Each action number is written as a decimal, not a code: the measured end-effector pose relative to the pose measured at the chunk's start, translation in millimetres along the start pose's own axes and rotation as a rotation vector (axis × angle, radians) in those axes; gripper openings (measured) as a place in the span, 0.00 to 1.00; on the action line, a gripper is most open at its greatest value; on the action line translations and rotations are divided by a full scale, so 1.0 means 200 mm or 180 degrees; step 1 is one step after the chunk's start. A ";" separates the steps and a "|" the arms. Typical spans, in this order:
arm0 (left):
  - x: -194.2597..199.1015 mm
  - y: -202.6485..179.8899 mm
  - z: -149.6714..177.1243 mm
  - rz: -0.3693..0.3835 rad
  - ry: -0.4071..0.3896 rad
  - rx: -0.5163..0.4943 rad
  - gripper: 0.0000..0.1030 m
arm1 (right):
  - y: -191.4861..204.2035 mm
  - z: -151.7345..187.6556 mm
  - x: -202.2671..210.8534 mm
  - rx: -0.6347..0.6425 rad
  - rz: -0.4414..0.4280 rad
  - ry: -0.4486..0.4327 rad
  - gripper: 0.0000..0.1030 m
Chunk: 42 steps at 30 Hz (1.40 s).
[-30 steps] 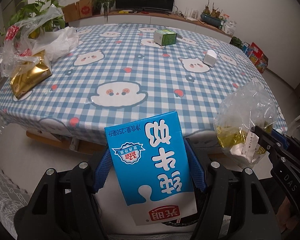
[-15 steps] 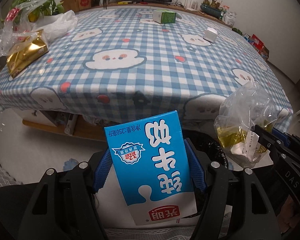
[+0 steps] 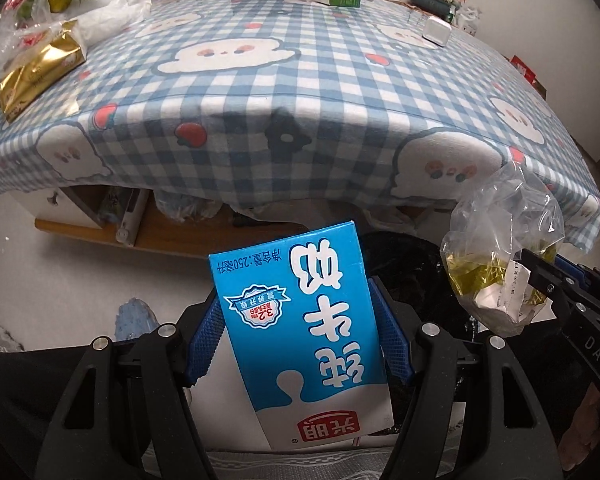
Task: Collect trash
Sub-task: 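Carry the milk carton in the left tool and plastic bag in the right tool to the bin, then open the right tool to drop the plastic bag into the bin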
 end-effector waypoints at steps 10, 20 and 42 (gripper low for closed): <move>-0.14 0.03 0.04 -0.0043 0.0086 0.0013 0.65 | -0.01 0.07 -0.16 -0.0010 0.0031 0.0193 0.23; -0.23 0.03 0.06 -0.0053 0.0165 0.0011 0.65 | -0.03 0.09 -0.27 -0.0037 0.0027 0.0303 0.26; -0.22 -0.13 0.04 0.0100 0.0185 -0.0105 0.65 | -0.21 0.11 -0.23 -0.0187 0.0218 0.0175 0.82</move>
Point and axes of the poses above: each gripper's, at about its wrist camera, not at the fingertips, and x roughly against the way its jaws point, y to its left, z to its underside, the point moved 9 cm from there along -x, roughly the way its jaws point, and after that the axes turned 5 degrees about y, right-handed, at the moved point
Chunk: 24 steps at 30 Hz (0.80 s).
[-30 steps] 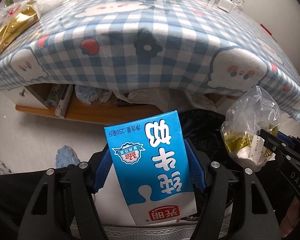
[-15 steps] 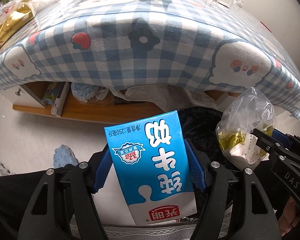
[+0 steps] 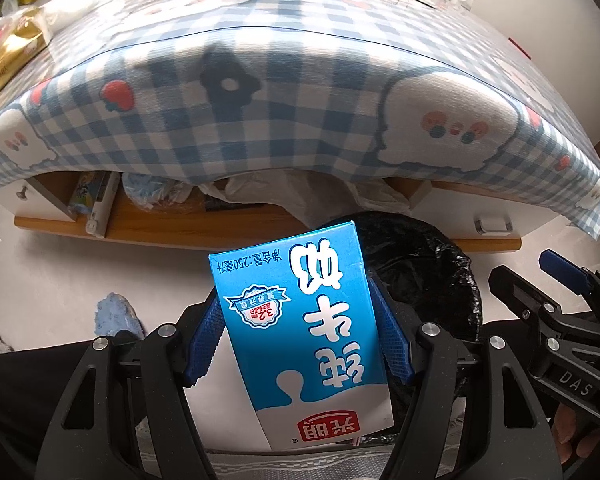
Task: Collect trash
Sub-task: 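Open the right tool to drop the plastic bag into the bin, then lower the left tool over the bin and release the milk carton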
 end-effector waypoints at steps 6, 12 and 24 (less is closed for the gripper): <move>-0.01 -0.16 -0.01 0.0080 0.0000 -0.0146 0.65 | -0.15 0.01 0.02 -0.0197 0.0099 -0.0001 0.90; -0.02 -0.29 -0.02 0.0148 0.0019 -0.0223 0.65 | -0.33 0.04 0.04 -0.0401 0.0180 0.0023 0.92; -0.05 -0.52 -0.02 0.0267 0.0052 -0.0416 0.65 | -0.49 0.05 0.11 -0.0446 0.0407 -0.0053 0.92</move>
Point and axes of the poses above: each gripper's, at about its wrist camera, not at the fingertips, and x roughly against the way its jaws point, y to its left, z to its underside, the point moved 9 cm from there along -x, roughly the way its jaws point, and after that the axes turned 5 degrees about y, right-handed, at the moved point
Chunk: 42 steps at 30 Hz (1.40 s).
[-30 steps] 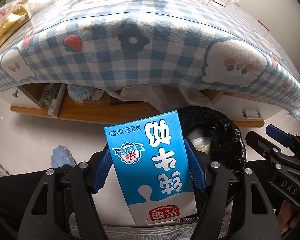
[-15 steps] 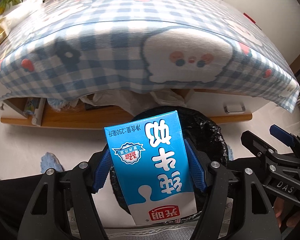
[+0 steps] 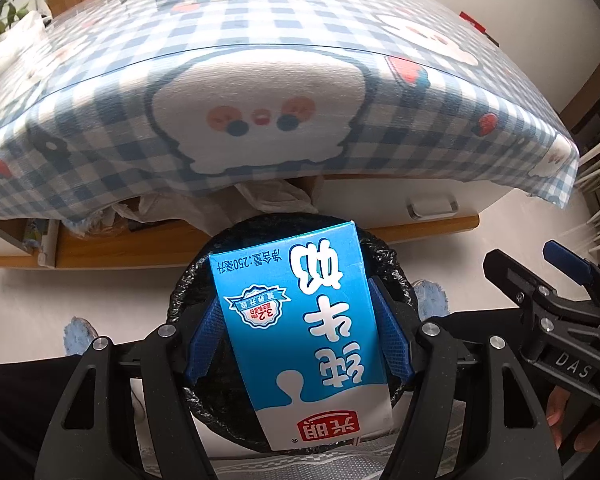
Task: Collect trash
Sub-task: 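Lower the left tool over the bin and release the milk carton, then raise both tools from the bin back over the table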
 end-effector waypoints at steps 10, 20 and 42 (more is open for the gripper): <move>-0.01 -0.07 0.00 0.0004 -0.0006 -0.0100 0.66 | -0.07 0.01 0.03 -0.0114 0.0058 -0.0035 0.92; 0.00 -0.03 0.00 -0.0053 -0.0054 -0.0055 0.72 | -0.05 0.01 0.03 -0.0099 0.0056 -0.0033 0.92; 0.24 0.13 0.00 -0.0304 -0.0403 0.0040 0.94 | 0.10 -0.03 0.14 0.0072 -0.0044 -0.0187 0.92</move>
Point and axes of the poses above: each gripper's, at about its wrist camera, not at the fingertips, and x roughly against the way its jaws point, y to its left, z to its underside, the point moved 9 cm from there along -x, roughly the way its jaws point, and after that the axes turned 5 degrees about y, right-handed, at the moved point
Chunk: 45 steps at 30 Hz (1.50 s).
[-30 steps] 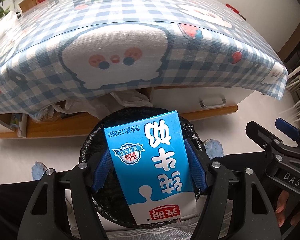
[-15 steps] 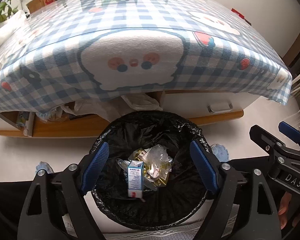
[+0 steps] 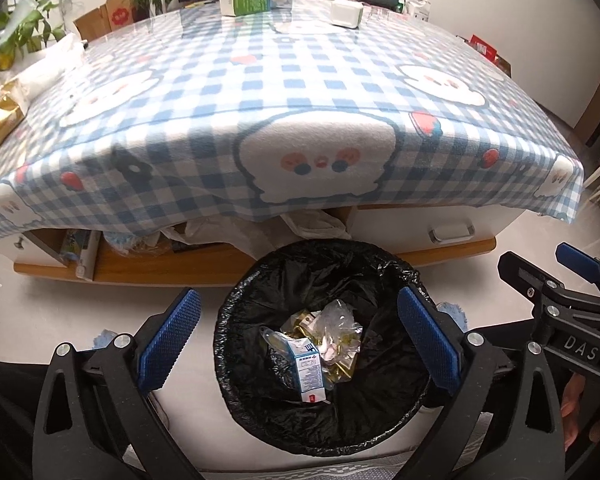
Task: Collect trash
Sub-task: 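Raise both tools from the bin back over the table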
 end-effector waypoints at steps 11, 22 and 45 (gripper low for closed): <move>0.20 0.13 -0.02 0.0021 -0.0111 0.0129 0.94 | 0.11 -0.07 0.18 0.0235 -0.0058 -0.0252 0.92; 0.42 0.24 -0.12 -0.0025 -0.0320 0.0267 0.94 | 0.17 -0.18 0.36 0.0250 -0.0145 -0.0462 0.92; 0.49 0.42 -0.54 -0.0142 -0.0388 0.0424 0.94 | 0.31 -0.65 0.39 0.0254 -0.0329 -0.0574 0.92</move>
Point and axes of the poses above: each gripper's, at about its wrist camera, not at the fingertips, and x roughly against the way its jaws point, y to its left, z to its underside, the point moved 9 cm from there along -x, roughly the way its jaws point, and after that the axes turned 5 degrees about y, right-handed, at the moved point
